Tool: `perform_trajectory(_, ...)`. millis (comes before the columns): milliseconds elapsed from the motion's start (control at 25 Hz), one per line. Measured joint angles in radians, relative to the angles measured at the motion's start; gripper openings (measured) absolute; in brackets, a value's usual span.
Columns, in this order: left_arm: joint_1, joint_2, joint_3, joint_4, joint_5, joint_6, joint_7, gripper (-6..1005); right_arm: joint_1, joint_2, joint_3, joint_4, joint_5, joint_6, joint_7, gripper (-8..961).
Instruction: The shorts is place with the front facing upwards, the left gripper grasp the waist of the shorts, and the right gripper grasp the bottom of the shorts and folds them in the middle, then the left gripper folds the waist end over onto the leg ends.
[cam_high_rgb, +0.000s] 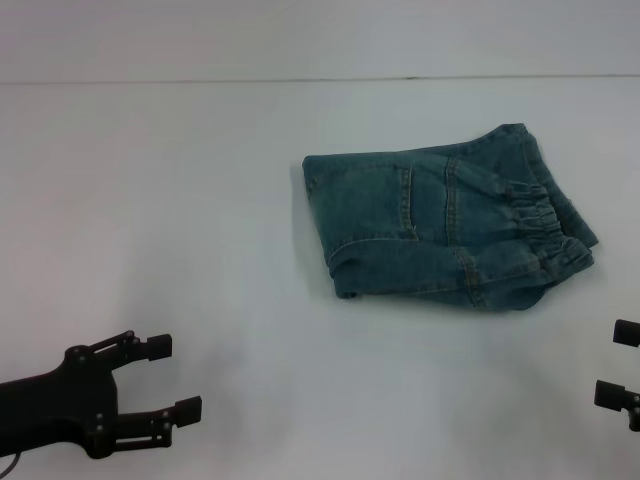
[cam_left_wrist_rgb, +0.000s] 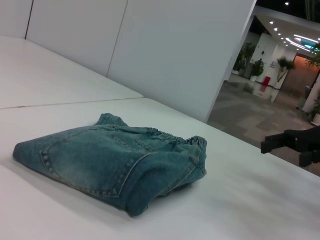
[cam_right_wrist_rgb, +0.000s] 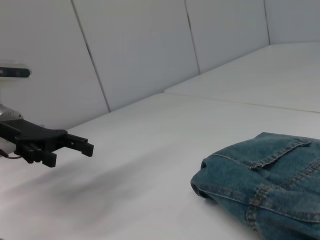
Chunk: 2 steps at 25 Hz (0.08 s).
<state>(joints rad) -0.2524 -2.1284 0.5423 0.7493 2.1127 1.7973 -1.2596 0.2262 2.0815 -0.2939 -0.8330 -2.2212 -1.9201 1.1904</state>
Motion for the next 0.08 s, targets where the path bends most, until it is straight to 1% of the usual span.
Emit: perform_trajectory(80,0.001,0.001,-0.002,0.001,0.0,-0.002,-0.003,934,0.003,-0.001,-0.001,0.0,-0.001,0.003,0.0,882)
